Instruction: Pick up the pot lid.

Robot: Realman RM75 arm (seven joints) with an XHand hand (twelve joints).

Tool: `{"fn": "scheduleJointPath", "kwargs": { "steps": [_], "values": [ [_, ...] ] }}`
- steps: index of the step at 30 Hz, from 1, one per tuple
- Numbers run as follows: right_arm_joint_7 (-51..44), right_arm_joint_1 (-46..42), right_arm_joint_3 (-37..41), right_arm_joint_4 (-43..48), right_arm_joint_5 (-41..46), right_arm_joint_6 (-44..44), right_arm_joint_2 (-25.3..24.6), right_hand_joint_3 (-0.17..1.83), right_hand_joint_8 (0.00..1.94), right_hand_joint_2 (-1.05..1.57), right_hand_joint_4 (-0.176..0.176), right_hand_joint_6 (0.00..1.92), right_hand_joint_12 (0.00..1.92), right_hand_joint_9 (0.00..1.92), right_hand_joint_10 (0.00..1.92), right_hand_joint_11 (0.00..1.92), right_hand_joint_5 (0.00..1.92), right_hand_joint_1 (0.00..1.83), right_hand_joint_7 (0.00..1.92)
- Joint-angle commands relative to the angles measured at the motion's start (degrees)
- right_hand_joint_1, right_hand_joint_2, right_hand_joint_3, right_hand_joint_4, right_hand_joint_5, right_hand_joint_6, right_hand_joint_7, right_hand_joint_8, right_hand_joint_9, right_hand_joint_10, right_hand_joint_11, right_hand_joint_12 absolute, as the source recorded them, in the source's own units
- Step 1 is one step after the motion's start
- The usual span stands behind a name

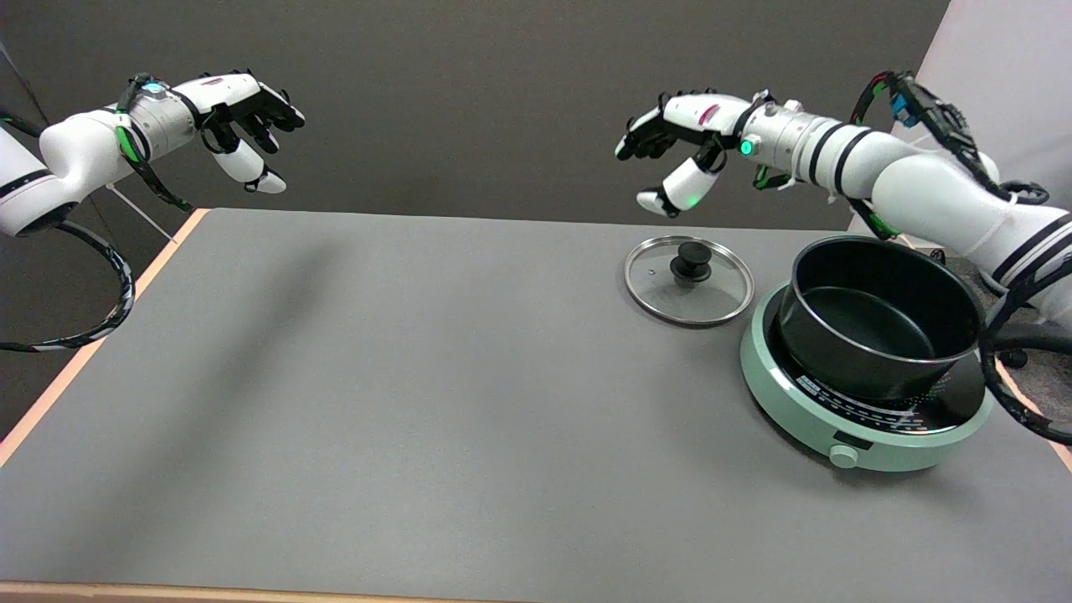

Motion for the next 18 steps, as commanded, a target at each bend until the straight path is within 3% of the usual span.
{"fn": "scheduleJointPath", "kwargs": {
  "steps": [1, 5, 18],
  "values": [
    [-0.08, -1.03, -1.61, -7.74, -15.64, 2.72, -5.24, 0.98, 0.21, 0.48, 0.062, 0.26, 0.79, 0.58, 0.43, 0.33, 0.56, 0.91, 0.63],
    [-0.08, -1.05, -1.35, -11.67, -19.19, 3.99, -6.58, 0.99, 0.22, 0.48, 0.055, 0.25, 0.74, 0.59, 0.40, 0.32, 0.56, 0.94, 0.61],
    [0.05, -1.32, -0.95, -19.11, -19.60, 4.90, -8.38, 1.01, 0.21, 0.47, 0.014, 0.24, 0.65, 0.52, 0.41, 0.26, 0.53, 0.96, 0.52]
  ]
}}
